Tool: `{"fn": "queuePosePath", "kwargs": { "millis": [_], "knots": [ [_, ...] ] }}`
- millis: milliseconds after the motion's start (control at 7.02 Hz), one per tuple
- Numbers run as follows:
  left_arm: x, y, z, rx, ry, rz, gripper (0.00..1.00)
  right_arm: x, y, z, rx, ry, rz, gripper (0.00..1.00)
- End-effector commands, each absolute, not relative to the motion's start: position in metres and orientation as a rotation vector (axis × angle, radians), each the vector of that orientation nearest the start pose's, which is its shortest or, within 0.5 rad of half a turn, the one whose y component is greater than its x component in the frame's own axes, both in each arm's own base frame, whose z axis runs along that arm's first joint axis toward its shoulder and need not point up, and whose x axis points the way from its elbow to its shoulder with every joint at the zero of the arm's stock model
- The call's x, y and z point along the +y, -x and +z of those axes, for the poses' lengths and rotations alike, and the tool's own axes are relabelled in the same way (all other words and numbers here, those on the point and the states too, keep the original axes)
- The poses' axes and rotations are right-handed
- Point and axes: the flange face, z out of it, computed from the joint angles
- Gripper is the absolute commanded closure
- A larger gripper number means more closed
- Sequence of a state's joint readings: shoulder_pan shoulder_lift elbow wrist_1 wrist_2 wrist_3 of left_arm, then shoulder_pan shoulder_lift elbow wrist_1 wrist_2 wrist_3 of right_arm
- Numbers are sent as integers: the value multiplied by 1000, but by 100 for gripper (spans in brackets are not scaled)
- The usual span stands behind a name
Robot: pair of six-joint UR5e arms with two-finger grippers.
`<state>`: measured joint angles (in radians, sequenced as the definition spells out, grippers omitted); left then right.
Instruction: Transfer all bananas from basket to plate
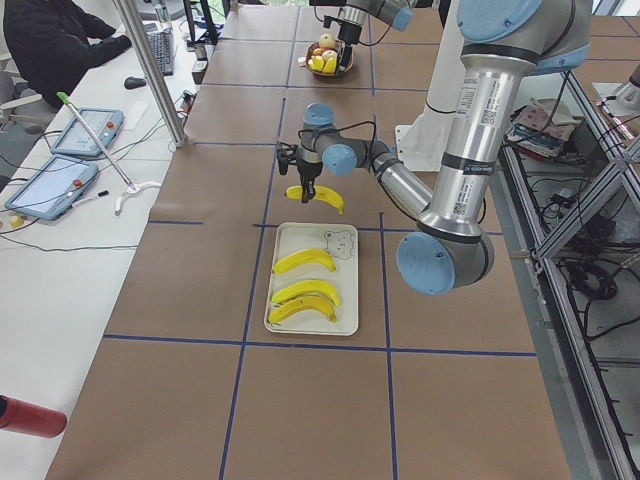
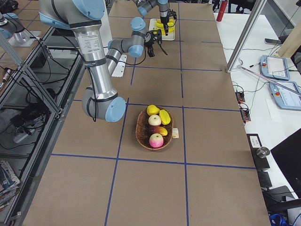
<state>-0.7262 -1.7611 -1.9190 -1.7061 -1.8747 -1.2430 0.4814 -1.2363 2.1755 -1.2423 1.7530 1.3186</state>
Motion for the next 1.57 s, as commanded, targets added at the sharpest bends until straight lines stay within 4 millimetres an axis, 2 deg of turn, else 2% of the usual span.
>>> {"fn": "queuePosePath", "kwargs": {
  "millis": [0,285,427,570,712,855,997,1140,1282,1425],
  "knots": [
    [-451,-328,431,659,-76,-265,99,-333,383,185,-1227,-307,89,0],
    [-452,-335,442,640,-60,-265,95,-333,382,183,-1232,-309,88,0],
    [-454,-336,451,627,-51,-268,86,-333,382,184,-1230,-309,89,0],
    [-455,-338,454,621,-47,-267,34,-332,380,182,-1234,-312,88,0],
    [-455,-338,455,619,-47,-268,1,-332,378,184,-1231,-310,88,0],
    [-455,-337,446,635,-57,-264,0,-339,372,190,-1208,-304,104,0],
    [-458,-328,430,661,-79,-263,0,-359,353,197,-1158,-278,93,0],
    [-461,-307,405,699,-113,-279,0,-385,322,209,-1081,-263,35,0],
    [-466,-280,387,753,-99,-298,0,-408,290,230,-996,-261,-13,0],
    [-478,-246,384,787,-114,-221,0,-418,264,267,-921,-274,-92,0]
  ]
}}
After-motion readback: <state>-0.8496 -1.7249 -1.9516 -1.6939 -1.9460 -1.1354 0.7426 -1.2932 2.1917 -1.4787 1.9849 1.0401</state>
